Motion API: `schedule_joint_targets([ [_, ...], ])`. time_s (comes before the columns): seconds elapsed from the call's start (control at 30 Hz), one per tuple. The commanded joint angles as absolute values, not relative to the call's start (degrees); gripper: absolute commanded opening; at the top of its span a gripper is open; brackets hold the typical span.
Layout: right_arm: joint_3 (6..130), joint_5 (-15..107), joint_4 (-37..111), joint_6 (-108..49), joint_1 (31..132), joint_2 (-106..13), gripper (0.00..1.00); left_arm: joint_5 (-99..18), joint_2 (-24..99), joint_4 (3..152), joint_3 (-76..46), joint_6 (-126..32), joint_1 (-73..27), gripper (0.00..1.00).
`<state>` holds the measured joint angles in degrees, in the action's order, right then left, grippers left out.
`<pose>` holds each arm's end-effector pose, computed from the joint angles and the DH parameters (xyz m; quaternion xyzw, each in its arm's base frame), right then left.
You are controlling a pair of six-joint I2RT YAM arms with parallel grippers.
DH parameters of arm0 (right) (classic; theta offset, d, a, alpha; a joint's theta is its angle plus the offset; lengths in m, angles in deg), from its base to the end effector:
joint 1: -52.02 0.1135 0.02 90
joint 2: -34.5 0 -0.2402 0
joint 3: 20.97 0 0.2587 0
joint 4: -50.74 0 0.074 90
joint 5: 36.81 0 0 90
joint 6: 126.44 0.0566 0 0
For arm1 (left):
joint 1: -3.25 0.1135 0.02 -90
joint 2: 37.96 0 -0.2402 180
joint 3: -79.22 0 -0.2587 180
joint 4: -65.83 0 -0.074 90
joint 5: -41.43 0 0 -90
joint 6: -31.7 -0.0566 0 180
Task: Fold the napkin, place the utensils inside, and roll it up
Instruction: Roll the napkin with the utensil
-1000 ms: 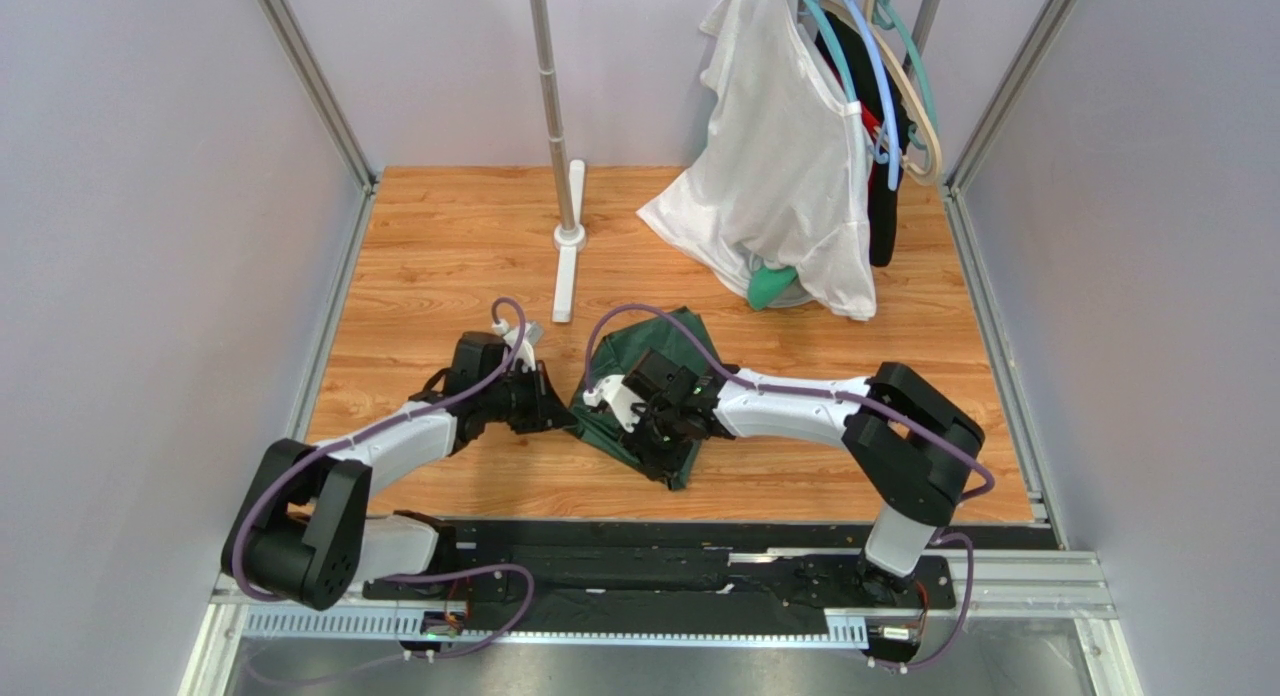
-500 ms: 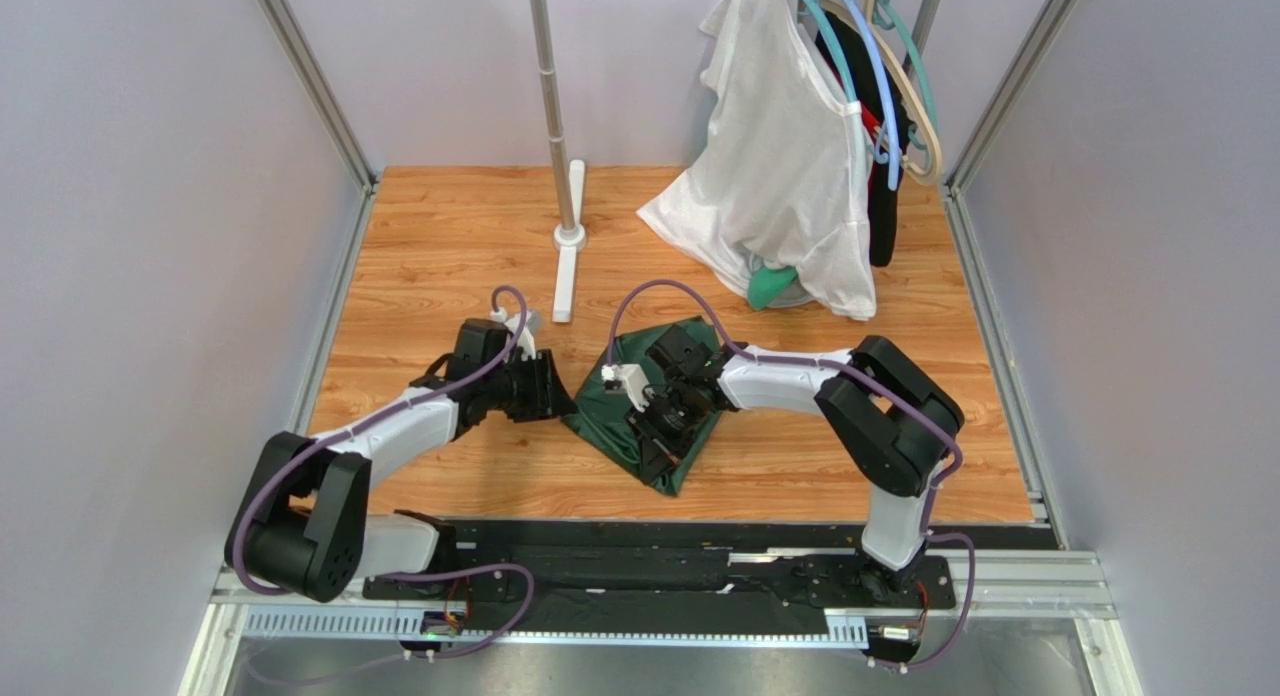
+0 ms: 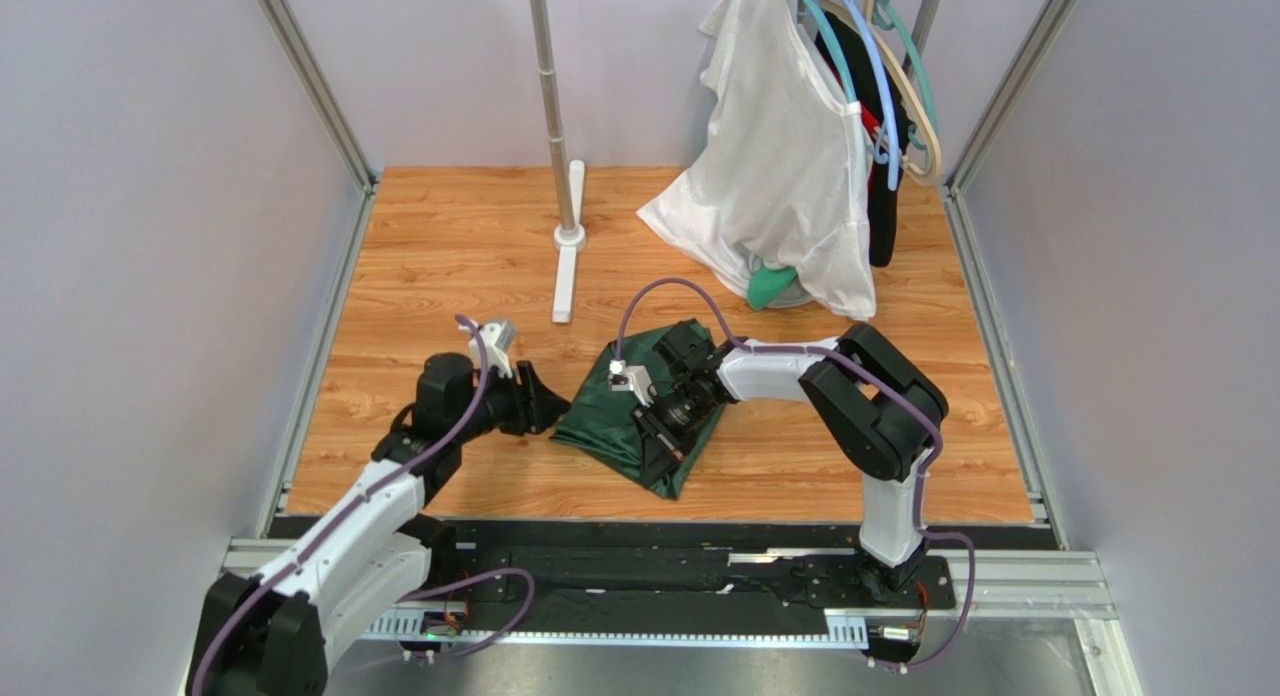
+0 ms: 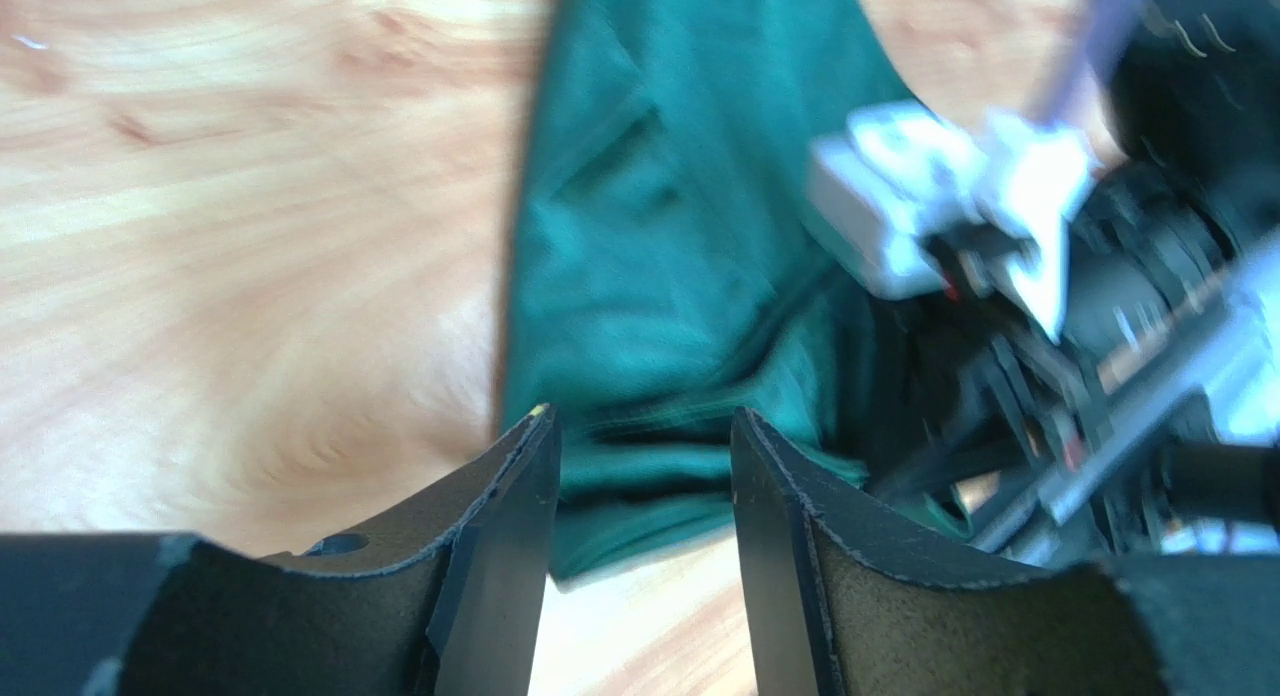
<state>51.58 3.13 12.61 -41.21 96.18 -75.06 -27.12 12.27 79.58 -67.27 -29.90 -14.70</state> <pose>0.2103 0.2647 0.0775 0.4219 -0.7951 -0.4345 0.0311 0.2060 -0.0885 0.1595 0.0143 0.8578 -0.3405 0.3848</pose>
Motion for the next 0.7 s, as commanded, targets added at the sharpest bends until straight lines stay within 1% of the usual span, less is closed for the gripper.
schedule_joint_targets([
  [0.0, 52.6, 4.5, 11.2, -43.4, 94.8, -78.1, 0.00, -17.4, 2.9, 69.3, -73.5, -29.1, -16.2, 0.52],
  [0.07, 53.1, 4.0, 10.8, -43.5, 93.9, -78.6, 0.00, -15.9, -0.6, 68.4, -75.6, -28.5, -17.6, 0.52],
  [0.17, 53.7, 2.6, 10.5, -43.6, 93.2, -79.8, 0.00, -17.4, -0.4, 70.2, -76.0, -29.7, -20.7, 0.49],
  [0.23, 54.1, 1.9, 10.4, -43.6, 92.7, -80.5, 0.00, -18.2, 1.8, 70.0, -76.1, -29.8, -23.4, 0.44],
  [0.47, 54.5, 0.3, 10.8, -43.6, 91.4, -82.4, 0.00, -19.0, 10.0, 67.0, -75.1, -31.5, -29.9, 0.42],
  [0.67, 54.8, -1.0, 11.1, -43.6, 90.7, -83.5, 0.00, -20.3, 18.0, 64.2, -73.3, -34.3, -31.3, 0.41],
])
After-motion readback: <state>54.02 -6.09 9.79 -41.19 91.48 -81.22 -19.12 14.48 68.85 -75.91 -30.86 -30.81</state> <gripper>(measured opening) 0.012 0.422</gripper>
